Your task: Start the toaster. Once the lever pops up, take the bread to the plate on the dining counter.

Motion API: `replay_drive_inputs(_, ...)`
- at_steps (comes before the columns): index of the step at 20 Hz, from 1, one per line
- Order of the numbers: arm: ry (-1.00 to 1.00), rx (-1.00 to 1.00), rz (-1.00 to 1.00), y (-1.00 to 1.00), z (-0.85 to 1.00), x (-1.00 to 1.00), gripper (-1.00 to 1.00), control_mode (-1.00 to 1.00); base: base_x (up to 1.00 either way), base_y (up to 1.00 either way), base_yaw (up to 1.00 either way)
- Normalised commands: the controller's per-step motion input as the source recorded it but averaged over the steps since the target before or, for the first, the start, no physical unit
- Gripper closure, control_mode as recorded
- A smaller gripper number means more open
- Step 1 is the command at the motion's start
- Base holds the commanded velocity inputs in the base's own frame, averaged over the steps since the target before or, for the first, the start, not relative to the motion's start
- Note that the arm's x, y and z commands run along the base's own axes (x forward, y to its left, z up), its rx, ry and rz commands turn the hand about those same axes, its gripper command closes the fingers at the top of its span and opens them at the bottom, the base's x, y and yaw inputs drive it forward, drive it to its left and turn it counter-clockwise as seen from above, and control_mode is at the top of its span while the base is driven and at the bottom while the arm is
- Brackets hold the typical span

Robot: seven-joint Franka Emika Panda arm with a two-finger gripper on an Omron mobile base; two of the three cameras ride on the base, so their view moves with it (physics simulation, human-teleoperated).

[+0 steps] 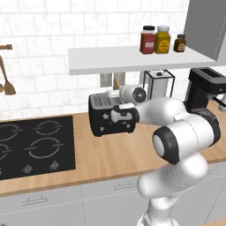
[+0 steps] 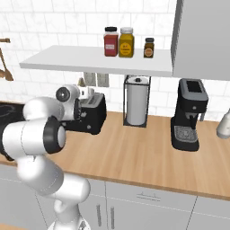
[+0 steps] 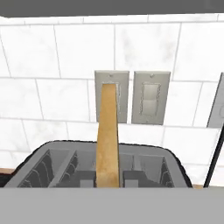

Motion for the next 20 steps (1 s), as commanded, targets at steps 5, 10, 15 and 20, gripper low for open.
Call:
replay_drive_inputs(5, -0.07, 0.00, 0.05, 0.02, 0.74, -0.28, 1.00, -1.00, 0.00, 0.00, 0.00)
replay_drive_inputs(10, 0.09, 0.00, 0.04, 0.00, 0.31, -0.75, 1.00, -1.00, 0.00, 0.00, 0.00)
replay_drive_inputs(15, 0.18, 0.00, 0.06, 0.00, 0.49, -0.96, 1.00, -1.00, 0.00, 0.00, 0.00)
replay_drive_inputs(20, 0.17, 0.00, 0.03, -0.02, 0.46, -0.95, 1.00, -1.00, 0.00, 0.00, 0.00)
